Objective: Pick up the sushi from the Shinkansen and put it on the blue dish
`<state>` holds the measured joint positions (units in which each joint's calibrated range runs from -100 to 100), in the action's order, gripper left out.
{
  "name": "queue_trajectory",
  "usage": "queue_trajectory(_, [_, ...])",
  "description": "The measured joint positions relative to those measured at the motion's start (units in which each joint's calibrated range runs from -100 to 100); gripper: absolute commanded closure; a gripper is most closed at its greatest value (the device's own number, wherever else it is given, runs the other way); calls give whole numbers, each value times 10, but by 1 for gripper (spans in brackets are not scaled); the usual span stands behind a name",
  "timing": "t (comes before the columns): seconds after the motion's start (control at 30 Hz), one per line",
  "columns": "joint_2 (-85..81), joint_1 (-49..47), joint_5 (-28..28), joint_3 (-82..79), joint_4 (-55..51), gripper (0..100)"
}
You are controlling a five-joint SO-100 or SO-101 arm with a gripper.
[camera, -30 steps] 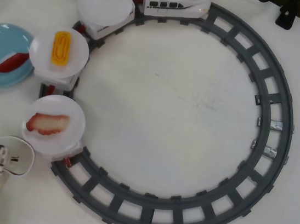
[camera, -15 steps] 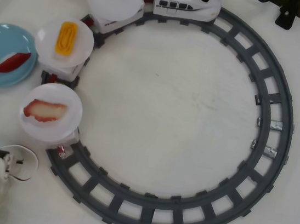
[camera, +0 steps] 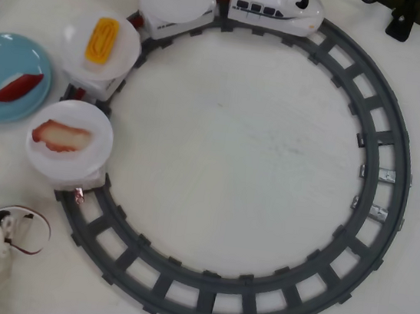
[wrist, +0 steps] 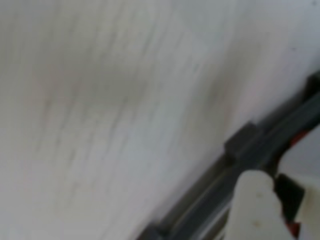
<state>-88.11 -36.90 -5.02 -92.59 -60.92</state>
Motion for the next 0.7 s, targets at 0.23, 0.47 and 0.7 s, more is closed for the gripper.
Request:
queue_trajectory(0.23, [-44,0,2,-10,-13,97])
queue_trajectory(0.47, [-51,0,2,-10,-18,97])
queue_trajectory(0.7, [-51,-26,1,-10,-18,97])
